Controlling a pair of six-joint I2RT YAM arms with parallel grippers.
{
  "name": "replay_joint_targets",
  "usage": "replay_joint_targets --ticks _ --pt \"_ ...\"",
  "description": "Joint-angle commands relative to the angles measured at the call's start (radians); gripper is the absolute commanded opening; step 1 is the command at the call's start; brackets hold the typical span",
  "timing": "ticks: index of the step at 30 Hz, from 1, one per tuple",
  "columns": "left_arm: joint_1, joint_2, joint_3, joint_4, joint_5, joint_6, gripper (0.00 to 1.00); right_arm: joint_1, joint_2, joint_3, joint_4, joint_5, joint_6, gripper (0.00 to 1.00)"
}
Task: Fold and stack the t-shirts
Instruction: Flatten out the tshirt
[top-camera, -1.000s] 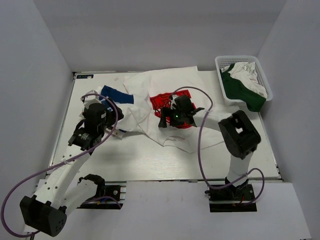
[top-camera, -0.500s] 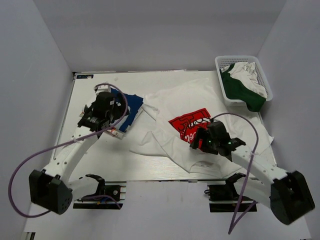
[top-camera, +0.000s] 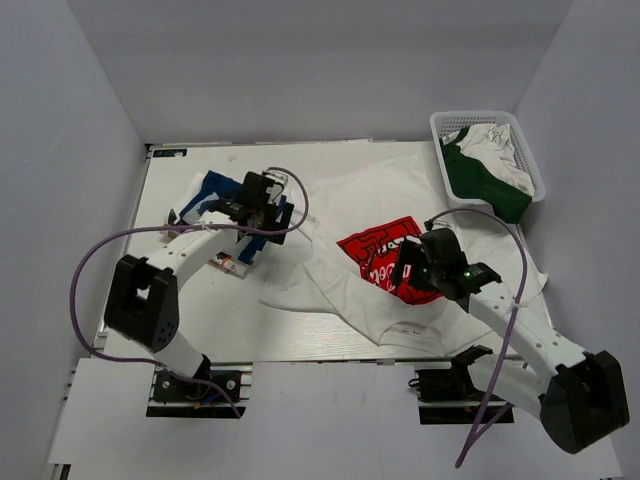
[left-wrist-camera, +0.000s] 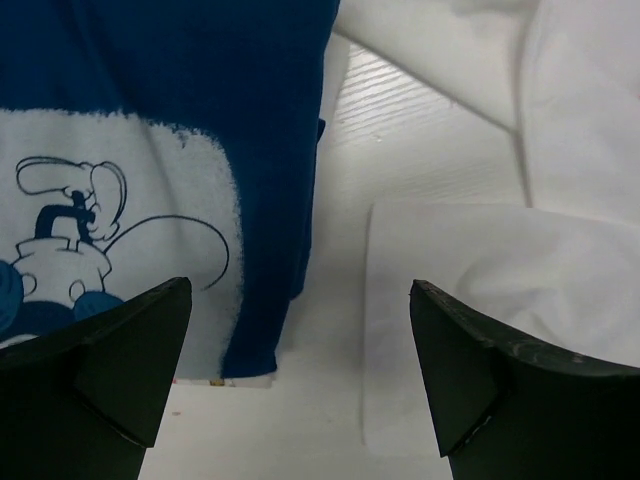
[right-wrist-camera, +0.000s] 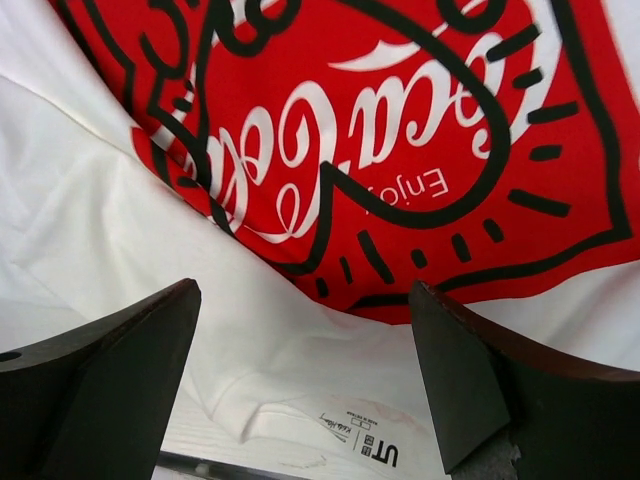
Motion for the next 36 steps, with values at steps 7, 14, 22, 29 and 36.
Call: replay_joint_targets --ticks 7,14,22,29,36 --pt "-0.065 0.156 -0.019 0.065 -0.267 0.188 1.00 -0.028 0.112 -0.019 0.099 -0.134 -0.052 0.90" --pt "-0.045 0.278 -0.052 0.197 -0.506 0.137 1.00 -0.040 0.156 -0.014 0.129 -0.188 -0.061 0.90" --pt "0.007 0.367 -0.061 0.591 -0.675 0.183 0.77 -0.068 0.183 0.010 0.136 -0.171 -0.061 0.90" --pt "0.093 0.567 0.178 0.632 -0.655 0.200 0.55 -0.118 0.219 0.046 0.128 -0.163 -0.057 0.90" --pt "0.166 0.709 0.345 0.730 -0.558 0.303 0.55 -0.125 0.247 0.078 0.122 -0.146 -0.061 0.90"
